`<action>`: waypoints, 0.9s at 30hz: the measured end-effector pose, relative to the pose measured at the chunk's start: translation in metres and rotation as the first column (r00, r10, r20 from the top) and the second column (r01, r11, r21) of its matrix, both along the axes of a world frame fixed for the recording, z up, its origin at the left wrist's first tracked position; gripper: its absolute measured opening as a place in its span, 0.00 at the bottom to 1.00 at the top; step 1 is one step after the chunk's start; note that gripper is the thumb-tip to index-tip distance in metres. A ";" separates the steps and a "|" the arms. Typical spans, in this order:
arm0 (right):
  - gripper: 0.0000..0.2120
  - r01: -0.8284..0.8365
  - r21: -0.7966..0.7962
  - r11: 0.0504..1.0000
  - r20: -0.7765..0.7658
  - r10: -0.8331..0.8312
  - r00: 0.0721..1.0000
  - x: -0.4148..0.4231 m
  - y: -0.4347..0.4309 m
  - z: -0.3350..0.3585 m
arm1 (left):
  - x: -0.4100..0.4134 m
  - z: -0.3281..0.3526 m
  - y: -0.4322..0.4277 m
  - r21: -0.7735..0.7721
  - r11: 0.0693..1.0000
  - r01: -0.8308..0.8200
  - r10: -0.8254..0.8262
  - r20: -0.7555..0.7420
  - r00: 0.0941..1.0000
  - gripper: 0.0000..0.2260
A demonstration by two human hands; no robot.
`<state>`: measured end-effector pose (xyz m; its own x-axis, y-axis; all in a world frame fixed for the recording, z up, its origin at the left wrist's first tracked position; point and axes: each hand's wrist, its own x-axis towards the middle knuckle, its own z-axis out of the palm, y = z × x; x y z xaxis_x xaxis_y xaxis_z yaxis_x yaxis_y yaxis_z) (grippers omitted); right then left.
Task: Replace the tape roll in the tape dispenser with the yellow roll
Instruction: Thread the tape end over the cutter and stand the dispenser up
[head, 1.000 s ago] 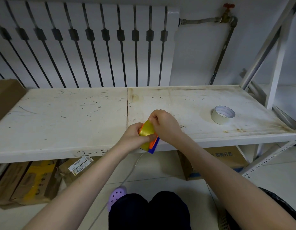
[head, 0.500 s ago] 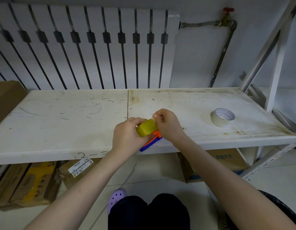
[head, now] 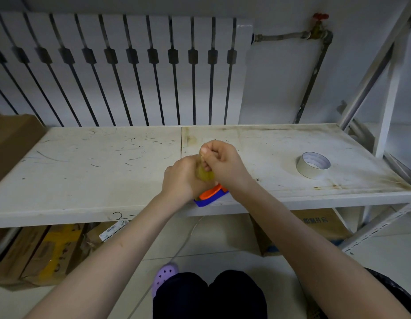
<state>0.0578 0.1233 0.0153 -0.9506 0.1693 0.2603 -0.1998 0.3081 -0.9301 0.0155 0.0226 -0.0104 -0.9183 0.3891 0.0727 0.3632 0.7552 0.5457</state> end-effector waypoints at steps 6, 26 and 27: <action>0.10 0.039 -0.035 0.999 0.017 -0.038 0.999 0.000 0.010 -0.007 | 0.005 -0.017 -0.016 0.086 0.996 -0.019 0.023 -0.045 0.999 0.17; 0.16 0.379 -0.434 0.817 0.305 -0.263 0.915 -0.029 0.054 -0.030 | -0.013 -0.044 -0.035 0.201 0.979 0.035 -0.043 0.038 0.998 0.23; 0.16 0.328 -0.439 0.836 0.290 -0.214 0.933 -0.030 0.052 -0.027 | -0.014 -0.044 -0.034 0.186 0.982 0.034 -0.041 0.034 0.999 0.23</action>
